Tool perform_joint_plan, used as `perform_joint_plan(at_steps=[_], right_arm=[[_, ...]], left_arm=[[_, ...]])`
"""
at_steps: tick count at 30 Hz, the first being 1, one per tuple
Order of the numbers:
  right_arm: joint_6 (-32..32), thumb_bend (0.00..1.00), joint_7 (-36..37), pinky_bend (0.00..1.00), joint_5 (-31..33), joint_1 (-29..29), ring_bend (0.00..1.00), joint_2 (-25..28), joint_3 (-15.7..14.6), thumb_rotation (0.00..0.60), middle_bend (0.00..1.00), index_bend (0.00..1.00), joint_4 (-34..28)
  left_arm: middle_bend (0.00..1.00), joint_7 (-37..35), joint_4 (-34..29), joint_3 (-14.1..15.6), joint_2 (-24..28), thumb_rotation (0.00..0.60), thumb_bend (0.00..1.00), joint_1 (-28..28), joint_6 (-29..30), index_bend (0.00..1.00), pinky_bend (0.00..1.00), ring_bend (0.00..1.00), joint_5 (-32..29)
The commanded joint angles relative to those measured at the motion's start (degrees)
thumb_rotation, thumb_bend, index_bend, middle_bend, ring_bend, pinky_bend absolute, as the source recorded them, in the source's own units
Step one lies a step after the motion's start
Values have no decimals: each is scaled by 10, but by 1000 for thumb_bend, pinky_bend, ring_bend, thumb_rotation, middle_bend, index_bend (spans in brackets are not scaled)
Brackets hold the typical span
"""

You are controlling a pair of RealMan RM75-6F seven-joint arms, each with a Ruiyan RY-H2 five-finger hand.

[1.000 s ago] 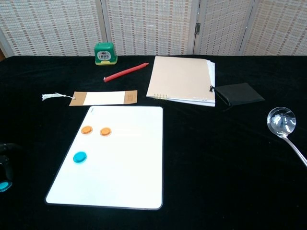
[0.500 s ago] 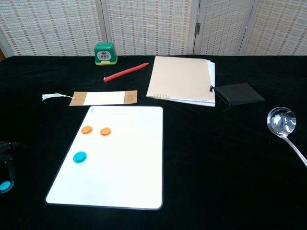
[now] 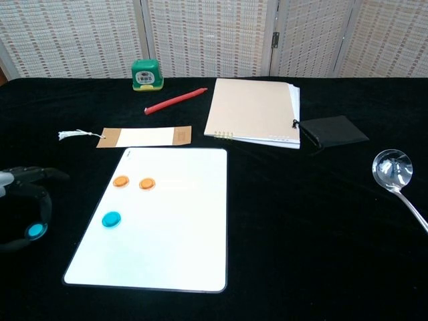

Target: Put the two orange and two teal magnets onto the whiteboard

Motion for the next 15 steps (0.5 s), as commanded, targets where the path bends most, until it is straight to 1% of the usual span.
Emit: perform_joint_plan(at_steps=[1, 9, 15], right_arm=[[-2, 372, 3, 0, 2, 0, 0, -2, 0, 600, 0, 0, 3], [0, 371, 7, 0, 5, -3, 0, -3, 0, 600, 0, 0, 8], [-2, 371, 6, 0, 9, -4, 0, -2, 0, 600, 0, 0, 7]], left_arm=[[107, 9, -20, -24, -1, 600, 394, -35, -35, 494, 0, 0, -2], [106, 52, -41, -70, -34, 600, 394, -103, -107, 481, 0, 0, -44], [107, 81, -45, -85, -60, 600, 393, -136, -143, 477, 0, 0, -78]])
